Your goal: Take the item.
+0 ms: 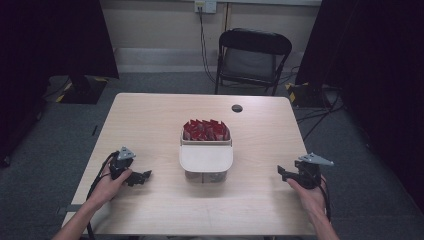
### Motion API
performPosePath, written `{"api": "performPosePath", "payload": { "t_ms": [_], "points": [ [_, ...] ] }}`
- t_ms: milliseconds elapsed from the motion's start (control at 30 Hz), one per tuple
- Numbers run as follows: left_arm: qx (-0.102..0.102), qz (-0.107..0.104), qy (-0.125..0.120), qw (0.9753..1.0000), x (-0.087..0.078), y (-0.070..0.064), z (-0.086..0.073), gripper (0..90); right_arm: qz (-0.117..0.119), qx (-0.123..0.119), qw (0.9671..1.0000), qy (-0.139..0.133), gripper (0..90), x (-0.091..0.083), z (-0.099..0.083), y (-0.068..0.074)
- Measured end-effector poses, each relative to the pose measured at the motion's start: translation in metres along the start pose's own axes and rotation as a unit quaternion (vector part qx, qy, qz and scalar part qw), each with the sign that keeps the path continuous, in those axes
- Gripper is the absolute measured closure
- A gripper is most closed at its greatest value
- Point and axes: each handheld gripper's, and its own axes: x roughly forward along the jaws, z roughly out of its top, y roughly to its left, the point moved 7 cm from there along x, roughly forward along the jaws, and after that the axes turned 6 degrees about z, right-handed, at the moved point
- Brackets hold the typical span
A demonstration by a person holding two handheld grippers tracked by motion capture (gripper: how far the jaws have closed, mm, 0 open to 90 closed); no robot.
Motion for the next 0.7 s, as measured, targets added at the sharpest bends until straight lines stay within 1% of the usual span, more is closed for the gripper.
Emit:
{"api": "performPosePath", "payload": {
  "t_ms": [100,167,267,300,367,433,567,633,700],
  "points": [
    [0.000,0.000,0.000,1.0000,0.000,0.000,0.000,0.0,0.012,-0.002,0.9999,-0.001,26.8,-0.001,0.003,0.004],
    [0.000,0.000,0.000,1.0000,0.000,0.000,0.000,0.0,0.017,-0.004,0.9998,-0.004,29.3,-0.003,0.005,0.006],
    [-0.002,0.000,-0.001,1.0000,0.000,0.000,0.000,0.0,0.033,0.004,0.9994,-0.007,30.8,-0.006,0.009,0.009],
    [0.000,0.000,0.000,1.0000,0.000,0.000,0.000,0.0,0.036,0.005,0.9993,-0.010,31.6,-0.006,0.010,0.009],
    [-0.002,0.000,-0.001,1.0000,0.000,0.000,0.000,0.0,0.038,0.003,0.9992,-0.013,32.3,-0.008,0.013,0.010],
    [-0.002,0.000,-0.001,1.0000,0.000,0.000,0.000,0.0,0.040,0.006,0.9990,-0.015,32.3,-0.010,0.015,0.011],
    [0.000,0.000,0.000,1.0000,0.000,0.000,0.000,0.0,0.051,0.010,0.9985,-0.015,32.4,-0.012,0.021,0.014],
    [0.000,0.000,0.000,1.0000,0.000,0.000,0.000,0.0,0.053,0.010,0.9984,-0.019,32.7,-0.013,0.024,0.015],
    [-0.002,0.000,-0.001,1.0000,0.000,0.000,0.000,0.0,0.056,0.011,0.9980,-0.029,33.1,-0.015,0.031,0.017]
  ]
}}
